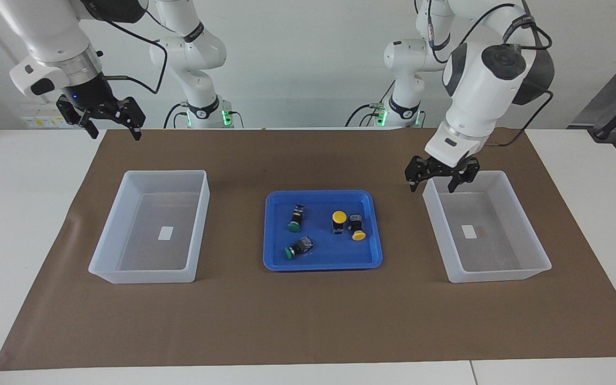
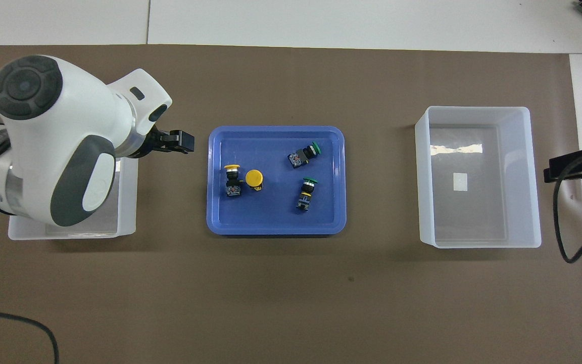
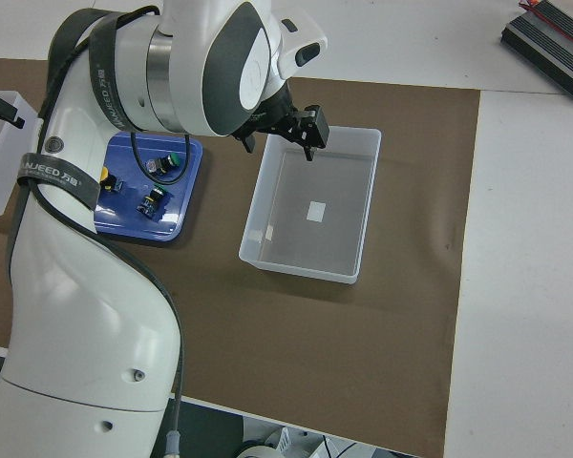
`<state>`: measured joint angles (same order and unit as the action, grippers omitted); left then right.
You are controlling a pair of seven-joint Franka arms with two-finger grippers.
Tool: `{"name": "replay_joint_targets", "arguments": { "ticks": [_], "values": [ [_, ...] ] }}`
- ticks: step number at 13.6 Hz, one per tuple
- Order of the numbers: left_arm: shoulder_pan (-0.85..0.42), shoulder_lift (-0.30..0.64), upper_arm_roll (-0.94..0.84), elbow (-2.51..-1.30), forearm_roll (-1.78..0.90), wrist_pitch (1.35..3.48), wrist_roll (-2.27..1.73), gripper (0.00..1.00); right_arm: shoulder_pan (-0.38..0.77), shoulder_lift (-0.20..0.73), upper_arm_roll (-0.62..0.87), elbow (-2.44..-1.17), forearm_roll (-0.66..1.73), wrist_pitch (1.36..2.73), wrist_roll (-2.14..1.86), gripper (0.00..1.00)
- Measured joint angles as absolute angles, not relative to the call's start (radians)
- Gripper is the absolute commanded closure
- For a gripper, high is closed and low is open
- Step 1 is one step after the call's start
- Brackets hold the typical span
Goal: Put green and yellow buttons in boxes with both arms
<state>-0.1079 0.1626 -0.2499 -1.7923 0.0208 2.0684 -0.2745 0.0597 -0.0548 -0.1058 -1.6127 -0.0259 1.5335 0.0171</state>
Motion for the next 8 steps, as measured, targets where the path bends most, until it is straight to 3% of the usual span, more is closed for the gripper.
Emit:
{"name": "replay_joint_targets", "arguments": {
  "ticks": [4,8],
  "values": [
    [-0.190,0.230,-0.251,-1.873,0.021,2.266,-0.381,0.00,0.069,-0.064,-0.103,-1.649,-0.013,1.556,0.017,0.00],
    [-0.266,0.354,-0.250,-1.872,0.021,2.422,-0.467,0.00,0.165,-0.067,-0.100,-1.775,0.035,1.737,0.064,0.00]
  ]
}}
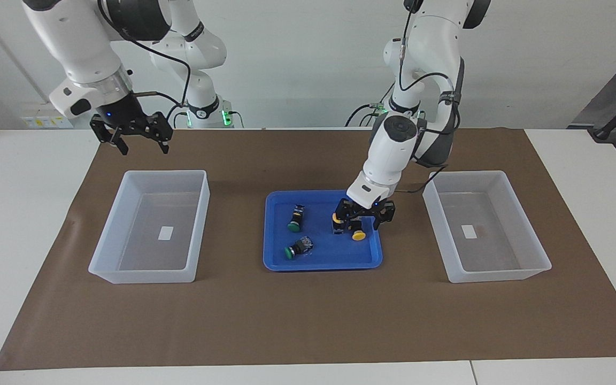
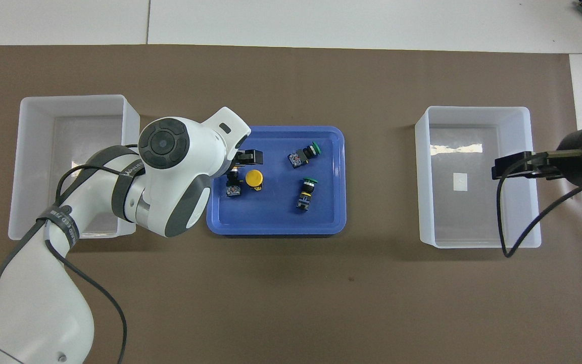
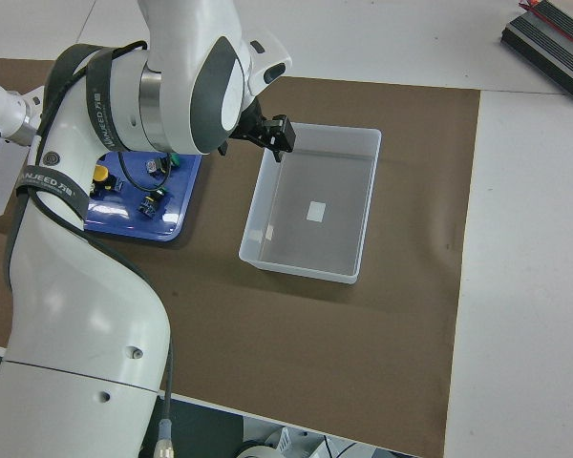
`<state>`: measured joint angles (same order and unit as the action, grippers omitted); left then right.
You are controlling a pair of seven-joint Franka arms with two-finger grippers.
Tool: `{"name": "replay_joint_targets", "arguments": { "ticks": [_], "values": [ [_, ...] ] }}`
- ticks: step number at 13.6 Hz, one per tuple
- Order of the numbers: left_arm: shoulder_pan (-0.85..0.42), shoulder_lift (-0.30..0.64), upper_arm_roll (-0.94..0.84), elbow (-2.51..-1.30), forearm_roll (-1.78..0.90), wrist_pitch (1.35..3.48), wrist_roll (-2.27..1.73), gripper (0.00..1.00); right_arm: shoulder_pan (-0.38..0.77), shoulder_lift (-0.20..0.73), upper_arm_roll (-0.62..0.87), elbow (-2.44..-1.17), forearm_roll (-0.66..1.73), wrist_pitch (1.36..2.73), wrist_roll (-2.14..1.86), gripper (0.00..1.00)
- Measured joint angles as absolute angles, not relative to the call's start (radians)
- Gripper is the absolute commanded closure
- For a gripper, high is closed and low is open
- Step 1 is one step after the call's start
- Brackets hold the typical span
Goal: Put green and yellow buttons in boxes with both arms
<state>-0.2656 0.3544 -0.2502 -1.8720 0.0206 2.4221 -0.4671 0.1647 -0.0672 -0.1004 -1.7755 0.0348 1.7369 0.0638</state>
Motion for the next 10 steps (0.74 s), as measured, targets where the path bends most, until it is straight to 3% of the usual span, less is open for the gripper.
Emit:
{"name": "replay_joint_targets", "arguments": {
  "ticks": [3,6,10],
  "values": [
    [-0.287,0.368,-0.250,-1.869,0.021,2.439,-0.489,0.00,0.265,-0.055,-0.098,-1.839,0.038,1.839,0.195,0.00],
    [-0.302,0.368,-0.250,-1.870,0.021,2.437,-0.502,0.02,0.385,0.025,-0.095,-1.860,0.039,1.975,0.405,0.00],
    [-0.319,0.368,-0.250,-1.870,0.021,2.428,-0.524,0.27,0.483,0.174,-0.094,-1.861,0.084,2.144,0.572,0.00]
  ]
}}
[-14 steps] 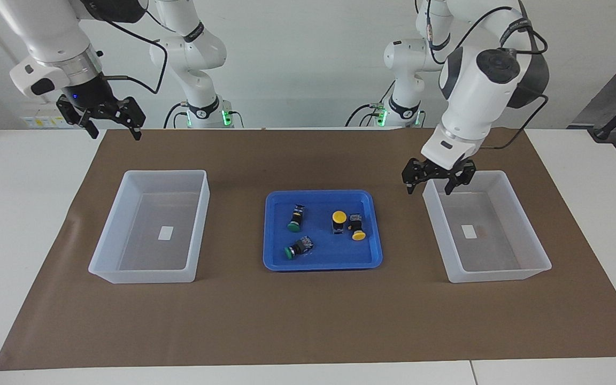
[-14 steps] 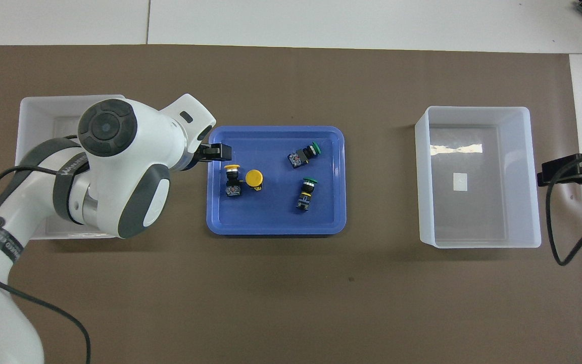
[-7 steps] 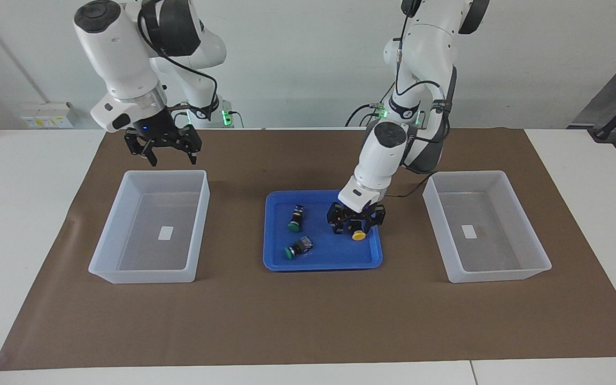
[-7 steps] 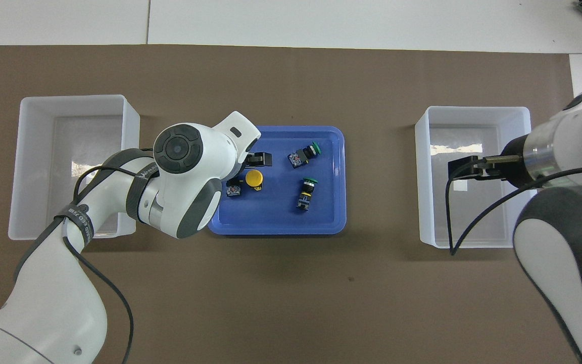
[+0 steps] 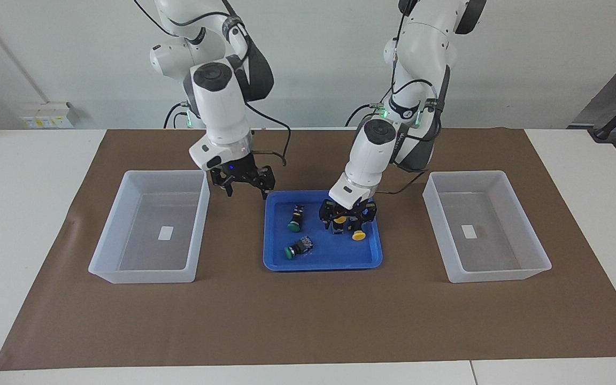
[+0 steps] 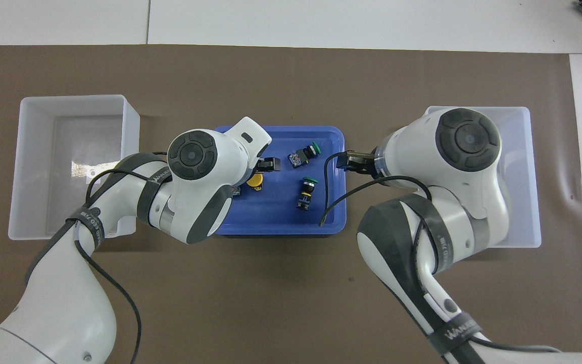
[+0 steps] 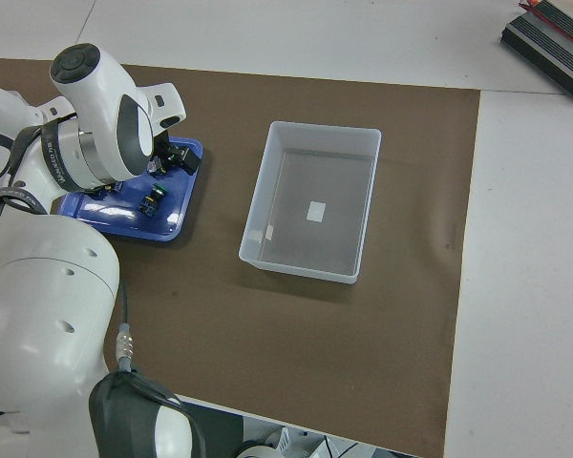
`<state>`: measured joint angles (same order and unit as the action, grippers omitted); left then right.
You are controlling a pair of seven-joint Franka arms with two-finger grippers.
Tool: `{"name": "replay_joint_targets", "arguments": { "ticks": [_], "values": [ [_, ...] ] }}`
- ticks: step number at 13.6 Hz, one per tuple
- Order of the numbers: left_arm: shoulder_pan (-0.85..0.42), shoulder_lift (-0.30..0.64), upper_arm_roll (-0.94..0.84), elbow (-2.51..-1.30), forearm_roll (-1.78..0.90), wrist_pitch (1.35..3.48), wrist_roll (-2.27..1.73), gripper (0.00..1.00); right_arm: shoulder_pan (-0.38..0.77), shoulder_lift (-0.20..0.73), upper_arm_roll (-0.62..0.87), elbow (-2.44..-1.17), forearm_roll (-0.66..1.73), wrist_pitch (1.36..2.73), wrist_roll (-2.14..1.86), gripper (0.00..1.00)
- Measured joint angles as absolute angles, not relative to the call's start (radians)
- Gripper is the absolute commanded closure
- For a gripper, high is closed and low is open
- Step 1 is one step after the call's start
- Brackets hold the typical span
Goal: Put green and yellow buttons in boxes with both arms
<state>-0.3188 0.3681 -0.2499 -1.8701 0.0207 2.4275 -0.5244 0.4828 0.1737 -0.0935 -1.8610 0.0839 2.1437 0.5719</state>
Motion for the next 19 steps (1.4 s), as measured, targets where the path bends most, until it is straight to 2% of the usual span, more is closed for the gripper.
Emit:
{"name": "replay_joint_targets", "arguments": {
  "ticks": [3,8,9,12,15,19],
  "values": [
    [-0.321,0.368,-0.250,-1.870,0.021,2.399,-0.528,0.47,0.486,0.200,-0.099,-1.860,0.151,2.160,0.574,0.00],
    [-0.322,0.368,-0.250,-1.870,0.021,2.372,-0.528,0.94,0.487,0.201,-0.101,-1.875,0.205,2.161,0.574,0.00],
    [-0.322,0.368,-0.250,-1.869,0.021,2.367,-0.528,0.99,0.491,0.202,-0.101,-1.877,0.234,2.163,0.574,0.00],
    [-0.322,0.368,-0.246,-1.829,0.021,2.312,-0.529,1.00,0.506,0.215,-0.099,-1.887,0.265,2.177,0.576,0.00],
    [-0.302,0.364,-0.234,-1.694,0.020,2.154,-0.531,1.00,0.540,0.250,-0.099,-1.903,0.295,2.261,0.601,0.00],
    [-0.163,0.350,-0.229,-1.533,0.021,1.957,-0.484,1.00,0.589,0.320,-0.098,-1.912,0.304,2.361,0.637,0.00]
  ]
}}
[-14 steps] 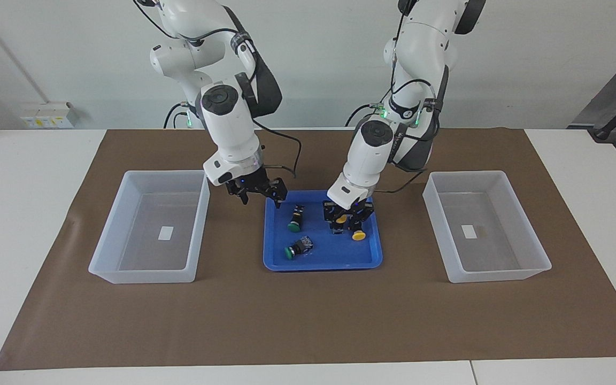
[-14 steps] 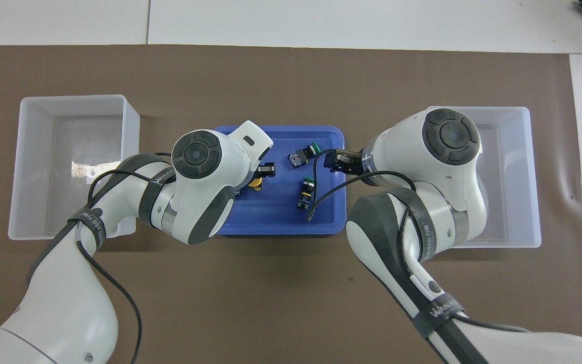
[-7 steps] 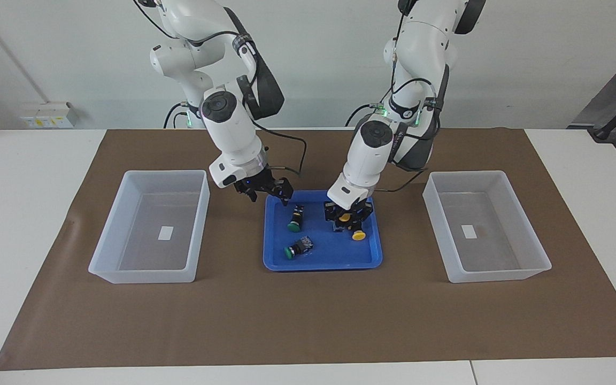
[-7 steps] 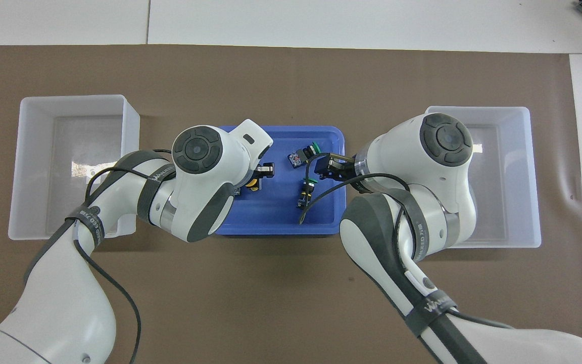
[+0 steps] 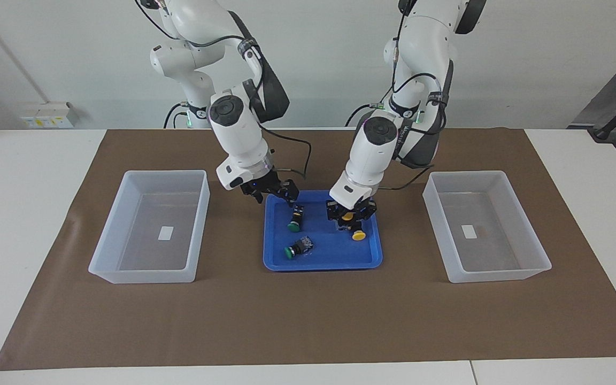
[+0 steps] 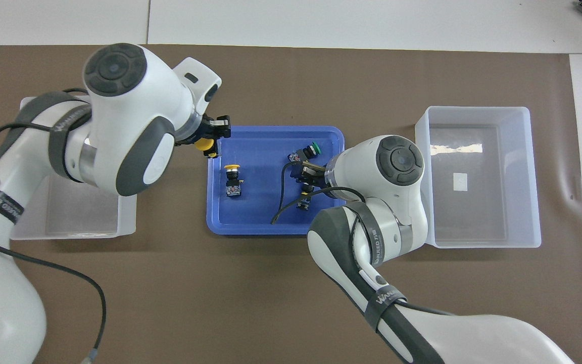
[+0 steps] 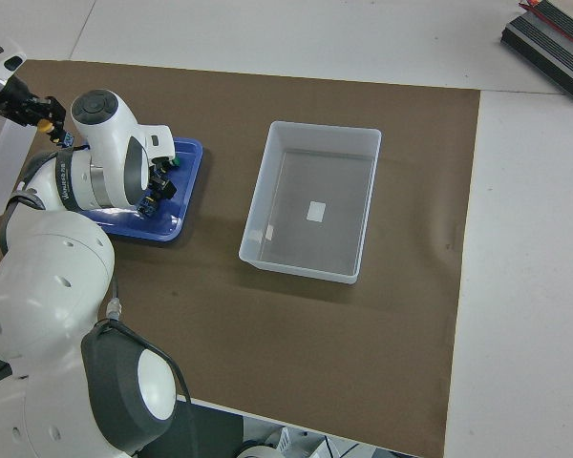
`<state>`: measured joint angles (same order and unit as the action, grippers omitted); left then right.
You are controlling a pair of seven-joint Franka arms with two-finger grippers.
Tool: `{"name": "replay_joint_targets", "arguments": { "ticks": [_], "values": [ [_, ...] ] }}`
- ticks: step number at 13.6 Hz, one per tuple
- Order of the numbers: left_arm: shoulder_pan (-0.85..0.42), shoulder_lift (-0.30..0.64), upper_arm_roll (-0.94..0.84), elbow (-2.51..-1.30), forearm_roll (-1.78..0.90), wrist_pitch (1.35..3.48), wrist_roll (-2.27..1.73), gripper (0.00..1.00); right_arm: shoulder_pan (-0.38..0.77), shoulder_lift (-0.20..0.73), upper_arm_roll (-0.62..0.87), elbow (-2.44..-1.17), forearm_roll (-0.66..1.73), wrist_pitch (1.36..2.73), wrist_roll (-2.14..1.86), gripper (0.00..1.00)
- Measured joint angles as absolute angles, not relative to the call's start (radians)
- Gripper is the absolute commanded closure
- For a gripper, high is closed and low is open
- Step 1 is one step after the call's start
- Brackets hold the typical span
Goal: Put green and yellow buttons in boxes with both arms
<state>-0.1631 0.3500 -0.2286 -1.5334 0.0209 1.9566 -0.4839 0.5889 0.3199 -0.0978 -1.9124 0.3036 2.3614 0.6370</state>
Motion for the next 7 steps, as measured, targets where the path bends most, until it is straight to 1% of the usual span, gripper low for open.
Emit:
{"name": "replay_joint_targets", "arguments": {
  "ticks": [2,4,5,6,7],
  "values": [
    [-0.067,0.350,-0.227,-1.493,0.021,1.921,-0.379,1.00,0.617,0.367,-0.098,-1.914,0.304,2.396,0.637,0.00],
    [0.020,0.350,-0.226,-1.481,0.021,1.916,-0.256,1.00,0.628,0.408,-0.098,-1.914,0.304,2.452,0.637,0.00],
    [0.060,0.350,-0.225,-1.479,0.021,1.917,-0.186,1.00,0.632,0.422,-0.098,-1.914,0.304,2.464,0.637,0.25],
    [0.092,0.350,-0.223,-1.479,0.021,1.922,-0.124,1.00,0.636,0.428,-0.098,-1.914,0.304,2.466,0.637,0.68],
    [0.117,0.351,-0.223,-1.479,0.027,1.934,-0.073,1.00,0.636,0.427,-0.099,-1.914,0.304,2.466,0.637,1.00]
  ]
}}
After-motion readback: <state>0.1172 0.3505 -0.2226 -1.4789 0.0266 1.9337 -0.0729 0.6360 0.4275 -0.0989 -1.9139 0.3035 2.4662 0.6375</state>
